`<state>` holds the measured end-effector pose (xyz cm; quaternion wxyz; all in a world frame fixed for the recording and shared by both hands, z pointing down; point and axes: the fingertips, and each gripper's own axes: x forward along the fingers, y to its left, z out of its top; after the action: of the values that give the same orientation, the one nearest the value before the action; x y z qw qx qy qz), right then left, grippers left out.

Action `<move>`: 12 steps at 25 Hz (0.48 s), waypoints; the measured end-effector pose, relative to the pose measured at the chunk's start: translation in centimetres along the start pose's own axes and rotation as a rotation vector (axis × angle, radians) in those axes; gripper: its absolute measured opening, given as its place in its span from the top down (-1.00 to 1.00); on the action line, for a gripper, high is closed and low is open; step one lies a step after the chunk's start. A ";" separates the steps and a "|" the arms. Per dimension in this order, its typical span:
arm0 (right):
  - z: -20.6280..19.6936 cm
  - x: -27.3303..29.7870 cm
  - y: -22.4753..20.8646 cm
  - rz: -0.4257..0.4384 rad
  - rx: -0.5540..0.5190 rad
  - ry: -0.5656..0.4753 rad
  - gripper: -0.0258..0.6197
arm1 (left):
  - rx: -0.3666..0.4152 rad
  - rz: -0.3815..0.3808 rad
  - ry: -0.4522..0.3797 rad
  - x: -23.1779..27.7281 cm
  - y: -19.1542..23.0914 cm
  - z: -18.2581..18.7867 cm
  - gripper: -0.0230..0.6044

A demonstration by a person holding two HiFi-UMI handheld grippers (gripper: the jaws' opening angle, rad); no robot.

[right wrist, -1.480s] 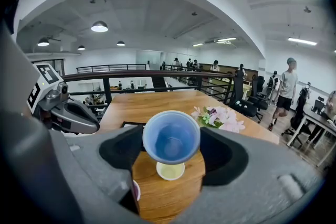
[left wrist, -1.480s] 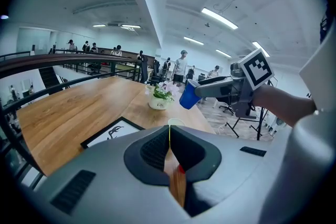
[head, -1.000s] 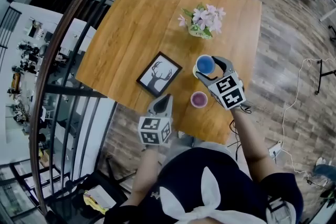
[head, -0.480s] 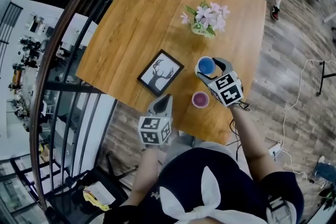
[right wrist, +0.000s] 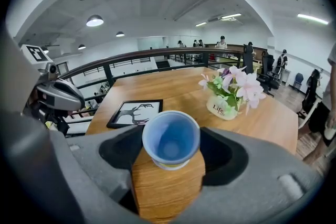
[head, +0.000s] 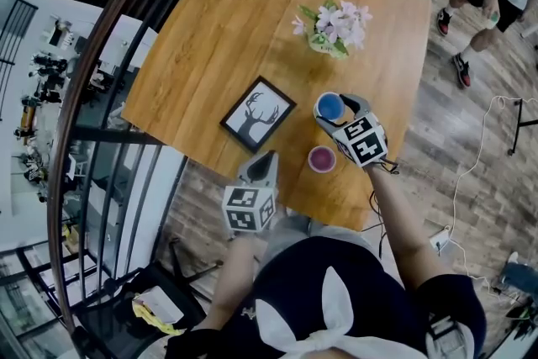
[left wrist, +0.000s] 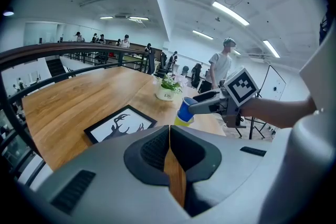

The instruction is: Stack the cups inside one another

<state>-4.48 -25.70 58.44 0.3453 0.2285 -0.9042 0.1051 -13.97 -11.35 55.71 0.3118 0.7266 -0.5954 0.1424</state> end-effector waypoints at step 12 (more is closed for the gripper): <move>-0.5 0.1 -0.3 0.005 0.007 0.003 -0.17 | -0.005 0.012 -0.001 0.1 0.2 -0.4 0.85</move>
<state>-4.11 -25.83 58.85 0.3454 0.2273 -0.9039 0.1092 -14.13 -11.18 56.10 0.3125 0.7222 -0.6004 0.1425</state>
